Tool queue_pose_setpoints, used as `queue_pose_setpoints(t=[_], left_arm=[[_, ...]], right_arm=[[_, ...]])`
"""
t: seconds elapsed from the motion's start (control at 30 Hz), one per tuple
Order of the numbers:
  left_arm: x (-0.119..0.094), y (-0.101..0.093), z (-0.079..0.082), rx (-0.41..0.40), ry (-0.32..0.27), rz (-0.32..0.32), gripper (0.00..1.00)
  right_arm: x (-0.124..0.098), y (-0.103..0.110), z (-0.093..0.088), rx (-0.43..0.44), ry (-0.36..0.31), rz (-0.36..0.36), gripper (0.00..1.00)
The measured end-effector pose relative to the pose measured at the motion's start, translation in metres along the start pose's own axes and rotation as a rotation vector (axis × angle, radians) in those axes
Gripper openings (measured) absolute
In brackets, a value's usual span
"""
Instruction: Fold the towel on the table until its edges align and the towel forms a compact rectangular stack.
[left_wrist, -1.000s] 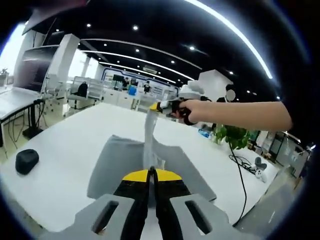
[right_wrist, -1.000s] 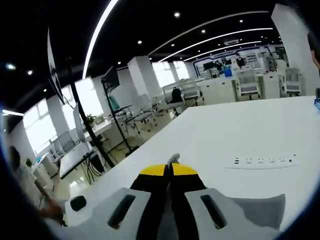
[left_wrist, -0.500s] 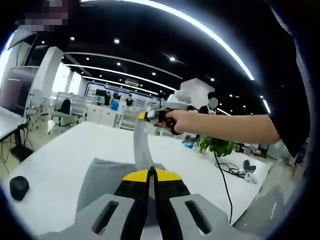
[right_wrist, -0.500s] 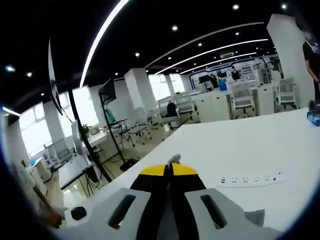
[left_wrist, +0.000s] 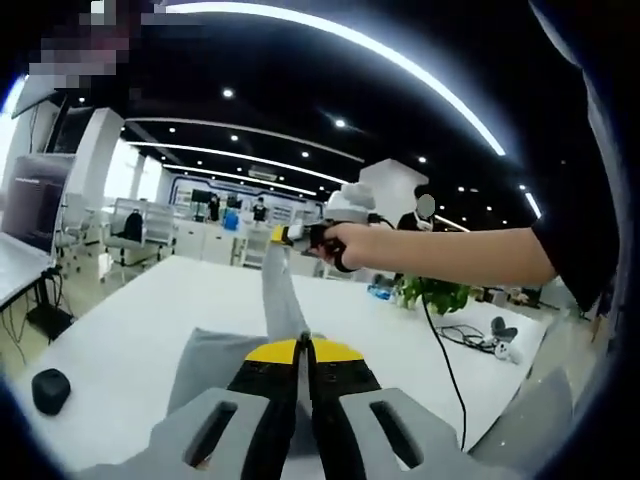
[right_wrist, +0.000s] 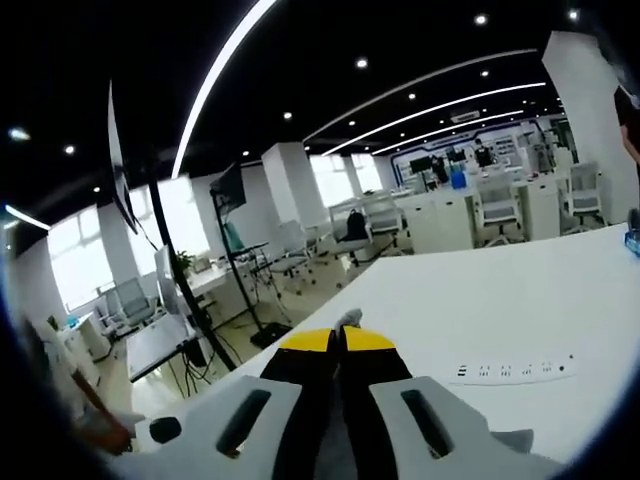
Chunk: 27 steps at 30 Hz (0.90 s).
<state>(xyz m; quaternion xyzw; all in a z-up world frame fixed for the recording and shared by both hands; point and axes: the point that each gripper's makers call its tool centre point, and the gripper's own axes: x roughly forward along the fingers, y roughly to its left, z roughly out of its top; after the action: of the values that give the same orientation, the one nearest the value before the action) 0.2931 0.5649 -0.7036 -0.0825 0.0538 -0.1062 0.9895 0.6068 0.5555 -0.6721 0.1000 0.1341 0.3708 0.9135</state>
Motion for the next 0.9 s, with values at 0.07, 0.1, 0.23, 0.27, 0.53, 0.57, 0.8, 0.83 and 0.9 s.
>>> queue_pose_setpoints(t=[0.07,0.1,0.23,0.27,0.53,0.57,0.8,0.83,0.9], left_arm=[[0.000,0.009,-0.007,-0.015,0.021,0.027,0.03],[0.000,0.014,-0.009,-0.027,0.019,0.041,0.03],[-0.002,0.030,-0.021,-0.035,0.043,0.085,0.03],[-0.002,0.035,-0.027,-0.042,0.059,0.101,0.03],[0.001,0.068,-0.069,-0.089,0.130,0.175,0.03],[0.001,0.071,-0.073,-0.095,0.137,0.180,0.03],[-0.002,0.095,-0.092,-0.132,0.178,0.234,0.03],[-0.002,0.099,-0.097,-0.144,0.188,0.244,0.03],[-0.001,0.102,-0.100,-0.152,0.198,0.255,0.03]], right_arm=[[0.002,-0.003,-0.011,0.014,0.026,-0.017,0.00],[0.005,-0.003,-0.016,0.014,0.033,-0.015,0.00],[0.019,-0.002,-0.037,-0.001,0.082,-0.015,0.00],[0.020,-0.001,-0.041,-0.003,0.089,-0.013,0.00],[0.054,0.010,-0.088,-0.031,0.171,-0.002,0.00],[0.058,0.012,-0.093,-0.034,0.180,0.000,0.00],[0.095,0.025,-0.131,-0.070,0.237,0.033,0.01],[0.099,0.026,-0.136,-0.073,0.243,0.033,0.01],[0.107,0.028,-0.143,-0.080,0.255,0.035,0.01]])
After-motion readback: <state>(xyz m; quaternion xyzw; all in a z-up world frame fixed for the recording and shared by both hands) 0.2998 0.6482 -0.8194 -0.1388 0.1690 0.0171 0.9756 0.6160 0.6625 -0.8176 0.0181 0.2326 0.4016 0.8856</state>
